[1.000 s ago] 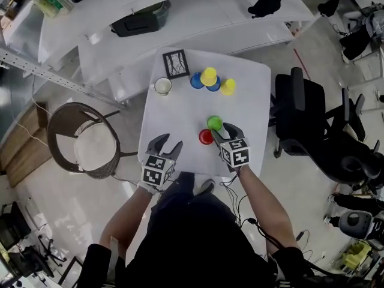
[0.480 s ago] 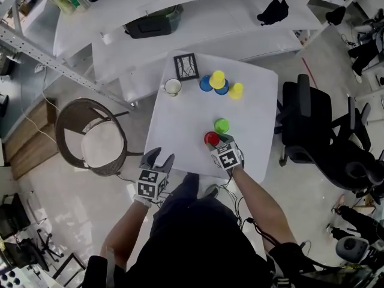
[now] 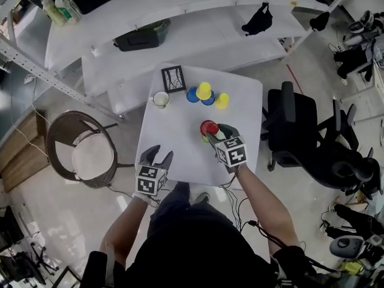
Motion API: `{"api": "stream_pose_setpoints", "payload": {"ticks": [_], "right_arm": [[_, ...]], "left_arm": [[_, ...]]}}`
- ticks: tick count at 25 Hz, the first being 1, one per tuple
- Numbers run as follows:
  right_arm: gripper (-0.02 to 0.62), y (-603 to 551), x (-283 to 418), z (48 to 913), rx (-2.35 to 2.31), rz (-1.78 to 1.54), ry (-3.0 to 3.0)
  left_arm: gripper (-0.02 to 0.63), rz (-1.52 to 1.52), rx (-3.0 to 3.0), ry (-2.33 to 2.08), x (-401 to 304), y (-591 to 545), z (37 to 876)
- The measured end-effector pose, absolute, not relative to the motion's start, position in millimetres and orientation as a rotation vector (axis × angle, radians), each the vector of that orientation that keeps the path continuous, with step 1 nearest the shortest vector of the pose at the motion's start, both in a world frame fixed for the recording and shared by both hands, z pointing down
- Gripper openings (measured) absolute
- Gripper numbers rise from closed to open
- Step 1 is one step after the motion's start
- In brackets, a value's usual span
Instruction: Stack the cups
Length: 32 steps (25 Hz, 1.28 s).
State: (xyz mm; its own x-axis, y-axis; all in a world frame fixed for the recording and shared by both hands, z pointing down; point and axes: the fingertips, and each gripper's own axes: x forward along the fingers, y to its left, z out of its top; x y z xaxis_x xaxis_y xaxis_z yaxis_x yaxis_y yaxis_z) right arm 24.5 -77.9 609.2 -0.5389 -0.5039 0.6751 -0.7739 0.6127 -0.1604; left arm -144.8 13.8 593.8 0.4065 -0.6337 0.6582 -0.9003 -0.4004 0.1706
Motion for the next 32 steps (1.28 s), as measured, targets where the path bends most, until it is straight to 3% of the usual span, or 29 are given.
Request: {"api": "stream_pose_setpoints", "payload": {"ticks": [11,32], "right_arm": [[0.218,-201,87,618,1.245,0.766,-2.104],[0.221,-267,68,652,1.167,0.768,-1.999]], "left_arm": [[0.21,0.72,2.124,-1.285,-167,-22,606],[0.204,0.74,2.046,-1.275,-205,-61,632]]}}
